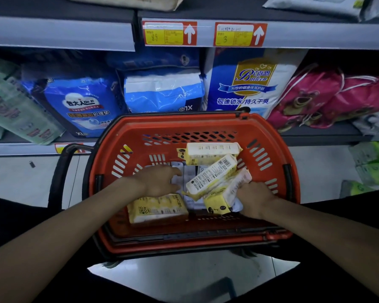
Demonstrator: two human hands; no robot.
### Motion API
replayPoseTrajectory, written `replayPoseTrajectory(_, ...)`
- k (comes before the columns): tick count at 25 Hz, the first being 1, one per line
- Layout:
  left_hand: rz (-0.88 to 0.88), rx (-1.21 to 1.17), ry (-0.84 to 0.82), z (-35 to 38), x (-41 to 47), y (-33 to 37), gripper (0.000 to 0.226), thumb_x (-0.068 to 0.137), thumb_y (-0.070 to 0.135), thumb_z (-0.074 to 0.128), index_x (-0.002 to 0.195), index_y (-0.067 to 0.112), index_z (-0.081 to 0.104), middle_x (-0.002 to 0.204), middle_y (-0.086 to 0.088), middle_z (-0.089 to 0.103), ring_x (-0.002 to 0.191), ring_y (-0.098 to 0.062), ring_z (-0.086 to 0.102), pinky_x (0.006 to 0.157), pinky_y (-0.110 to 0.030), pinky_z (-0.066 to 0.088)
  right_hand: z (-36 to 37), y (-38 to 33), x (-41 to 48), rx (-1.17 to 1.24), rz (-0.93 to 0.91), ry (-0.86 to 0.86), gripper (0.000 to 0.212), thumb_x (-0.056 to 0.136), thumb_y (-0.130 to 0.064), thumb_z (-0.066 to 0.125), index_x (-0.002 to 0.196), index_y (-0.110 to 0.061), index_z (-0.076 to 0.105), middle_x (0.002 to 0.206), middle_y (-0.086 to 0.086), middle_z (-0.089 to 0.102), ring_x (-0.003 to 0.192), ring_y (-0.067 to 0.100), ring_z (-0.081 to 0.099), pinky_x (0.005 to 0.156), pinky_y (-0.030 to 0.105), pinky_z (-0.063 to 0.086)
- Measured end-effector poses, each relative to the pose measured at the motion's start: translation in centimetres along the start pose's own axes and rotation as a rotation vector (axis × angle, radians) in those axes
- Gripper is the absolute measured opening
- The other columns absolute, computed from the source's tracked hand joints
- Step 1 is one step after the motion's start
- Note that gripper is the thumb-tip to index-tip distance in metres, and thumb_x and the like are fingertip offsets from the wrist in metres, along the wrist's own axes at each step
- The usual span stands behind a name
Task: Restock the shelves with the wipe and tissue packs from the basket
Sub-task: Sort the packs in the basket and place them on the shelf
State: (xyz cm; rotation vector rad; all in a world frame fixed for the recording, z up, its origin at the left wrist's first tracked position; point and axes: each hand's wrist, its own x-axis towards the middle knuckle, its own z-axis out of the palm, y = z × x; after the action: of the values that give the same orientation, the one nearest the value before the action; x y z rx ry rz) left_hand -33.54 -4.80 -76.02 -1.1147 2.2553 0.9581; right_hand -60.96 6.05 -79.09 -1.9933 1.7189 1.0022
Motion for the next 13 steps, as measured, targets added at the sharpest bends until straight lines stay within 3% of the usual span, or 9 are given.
replayPoseTrajectory(5, 0.01, -0.03, 0.026, -0.3, -0.5, 0.4, 0.06, 0.107, 0.04, 0.054, 0.16, 0.02, 0.035, 0.16, -0.004, 0.045, 0.143, -0.024, 0.047, 0.113, -0.042, 0.04, -2.8, 0.7, -1.2, -0.003, -0.059, 0.023, 0.043, 0.082, -0.045, 0.077, 0.115, -0.02, 0.065, 0.115, -0.001, 0.068, 0.105, 0.022, 0.067, 0.074, 0.031, 0.046)
replayPoseTrajectory(8, 0.009, -0.072, 0.078, -1.0, -0.5, 0.4, 0.057, 0.106, 0.04, 0.055, 0.157, 0.021, 0.041, 0.156, -0.005, 0.05, 0.137, -0.024, 0.052, 0.108, -0.037, 0.045, -5.8, 1.1, -2.9, 0.034, -0.102, 0.091, 0.043, 0.077, -0.058, 0.076, 0.091, -0.019, 0.064, 0.094, 0.0, 0.066, 0.089, 0.024, 0.066, 0.061, 0.029, 0.039)
replayPoseTrajectory(11, 0.015, -0.131, 0.121, -1.4, -0.4, 0.6, 0.054, 0.105, 0.038, 0.056, 0.155, 0.021, 0.045, 0.152, -0.006, 0.054, 0.132, -0.024, 0.056, 0.1, -0.03, 0.046, -8.2, 2.6, -4.7, 0.312, -0.091, 0.122, 0.048, 0.072, -0.056, 0.078, 0.062, -0.017, 0.052, 0.058, -0.006, 0.047, 0.056, 0.016, 0.048, 0.049, 0.03, 0.029)
replayPoseTrajectory(13, 0.011, -0.194, 0.118, -1.5, -0.2, 0.9, 0.051, 0.105, 0.036, 0.057, 0.153, 0.019, 0.048, 0.149, -0.007, 0.056, 0.131, -0.023, 0.058, 0.096, -0.027, 0.043, -9.5, 3.9, -5.4, 0.561, -0.098, 0.127, 0.052, 0.072, -0.052, 0.081, 0.057, -0.009, 0.055, 0.05, -0.001, 0.036, 0.047, 0.016, 0.035, 0.052, 0.035, 0.026)
